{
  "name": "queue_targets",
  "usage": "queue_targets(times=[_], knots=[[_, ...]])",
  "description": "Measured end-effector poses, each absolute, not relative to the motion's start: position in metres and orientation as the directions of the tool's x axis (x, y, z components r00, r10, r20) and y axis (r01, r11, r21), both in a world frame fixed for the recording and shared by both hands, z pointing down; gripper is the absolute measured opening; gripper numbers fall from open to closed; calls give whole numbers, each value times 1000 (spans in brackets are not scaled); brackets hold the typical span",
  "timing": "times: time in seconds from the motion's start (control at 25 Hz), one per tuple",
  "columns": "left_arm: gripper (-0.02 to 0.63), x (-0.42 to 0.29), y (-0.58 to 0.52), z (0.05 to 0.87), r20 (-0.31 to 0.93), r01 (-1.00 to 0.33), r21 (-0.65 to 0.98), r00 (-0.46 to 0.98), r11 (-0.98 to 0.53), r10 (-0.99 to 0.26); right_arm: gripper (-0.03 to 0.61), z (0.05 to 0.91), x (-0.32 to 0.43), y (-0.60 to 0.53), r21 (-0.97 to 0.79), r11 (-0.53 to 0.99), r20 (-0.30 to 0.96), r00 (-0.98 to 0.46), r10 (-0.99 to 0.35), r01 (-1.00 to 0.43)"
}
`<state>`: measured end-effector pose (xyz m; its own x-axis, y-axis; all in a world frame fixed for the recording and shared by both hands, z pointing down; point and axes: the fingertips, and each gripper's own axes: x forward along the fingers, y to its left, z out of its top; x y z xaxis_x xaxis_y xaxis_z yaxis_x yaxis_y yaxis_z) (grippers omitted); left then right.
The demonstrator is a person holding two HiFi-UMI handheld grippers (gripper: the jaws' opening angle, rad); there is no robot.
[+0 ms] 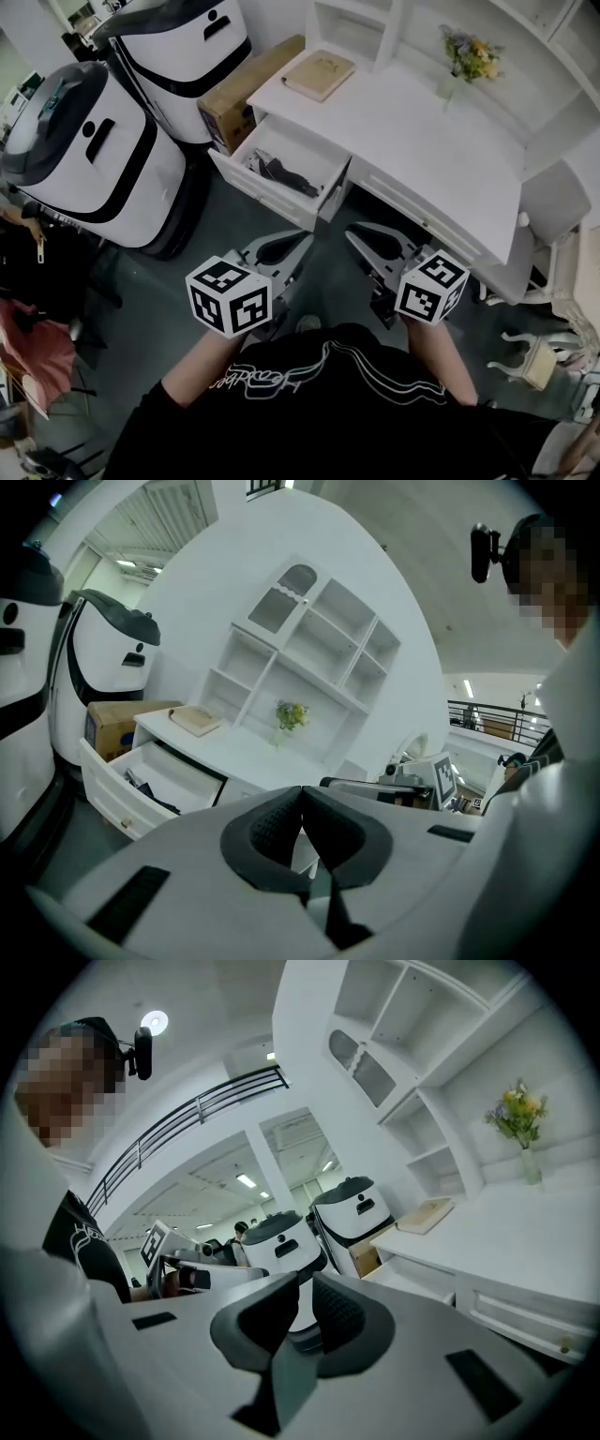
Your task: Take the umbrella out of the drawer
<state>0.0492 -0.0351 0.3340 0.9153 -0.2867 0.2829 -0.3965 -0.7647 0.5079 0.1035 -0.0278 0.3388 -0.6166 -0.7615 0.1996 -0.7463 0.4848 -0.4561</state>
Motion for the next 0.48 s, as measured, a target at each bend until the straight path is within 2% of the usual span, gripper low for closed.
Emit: queue_targets(times=[0.48], knots=[[20, 35, -159, 366, 325, -539, 538, 842, -648, -431, 54, 377, 108, -149, -474, 537, 270, -696, -665, -697]])
